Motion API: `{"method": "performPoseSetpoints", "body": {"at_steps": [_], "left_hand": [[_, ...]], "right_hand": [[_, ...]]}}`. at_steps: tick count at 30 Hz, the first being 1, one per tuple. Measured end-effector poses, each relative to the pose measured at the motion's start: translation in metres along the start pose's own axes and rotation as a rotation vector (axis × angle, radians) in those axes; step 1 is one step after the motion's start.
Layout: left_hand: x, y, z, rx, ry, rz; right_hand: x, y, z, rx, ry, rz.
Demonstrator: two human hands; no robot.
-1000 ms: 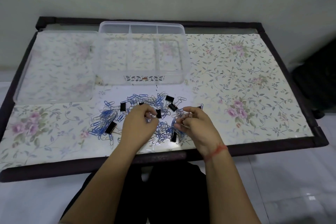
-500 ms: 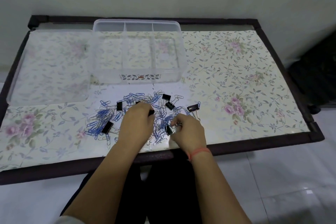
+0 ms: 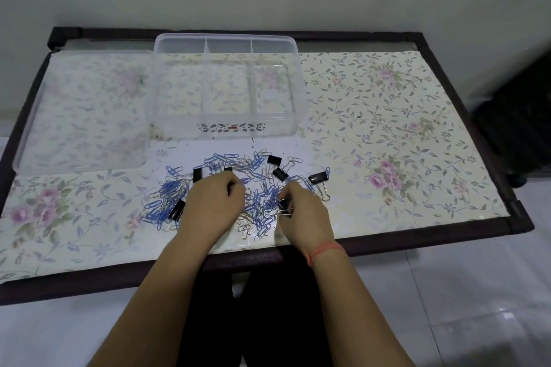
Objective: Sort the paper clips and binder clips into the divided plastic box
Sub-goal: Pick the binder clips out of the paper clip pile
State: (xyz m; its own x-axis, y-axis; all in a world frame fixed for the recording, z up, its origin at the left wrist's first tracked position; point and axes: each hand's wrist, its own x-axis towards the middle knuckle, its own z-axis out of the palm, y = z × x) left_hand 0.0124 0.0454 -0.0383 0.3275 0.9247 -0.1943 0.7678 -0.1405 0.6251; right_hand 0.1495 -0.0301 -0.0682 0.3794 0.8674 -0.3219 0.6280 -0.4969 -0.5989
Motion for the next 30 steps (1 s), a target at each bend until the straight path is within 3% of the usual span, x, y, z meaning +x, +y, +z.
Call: {"method": "performPoseSetpoints", "body": {"at_steps": [3,6,9,15,24,30], "left_hand": [[-0.001,0.002,-0.001,-0.155,0.057,-0.072],[0.0,0.007,0.0,-0.506,-0.033,-0.298],[0.003,0.007,-0.001,-0.698,-0.161,-0.51],[0.002,0.013,-0.002,-1.015,-0.285,-0.539],[0.002,0.012,0.002,-1.183,-0.307,-0.577],[0.008,0.007,0.005,-0.998,-0.182,-0.528]], "right_hand": [[-0.001,-0.002,-0.001,-0.026,-0.005,0.004],[-0.001,-0.004,-0.001,-0.081,-0.014,0.021],[0.0,-0.004,0.0,-0.106,-0.041,0.041],[0.001,-0.002,-0.006,-0.068,-0.048,0.042],[0.001,-0.006,-0.013,-0.02,-0.083,0.016],[0.001,0.001,-0.024,0.079,-0.095,0.048]]}}
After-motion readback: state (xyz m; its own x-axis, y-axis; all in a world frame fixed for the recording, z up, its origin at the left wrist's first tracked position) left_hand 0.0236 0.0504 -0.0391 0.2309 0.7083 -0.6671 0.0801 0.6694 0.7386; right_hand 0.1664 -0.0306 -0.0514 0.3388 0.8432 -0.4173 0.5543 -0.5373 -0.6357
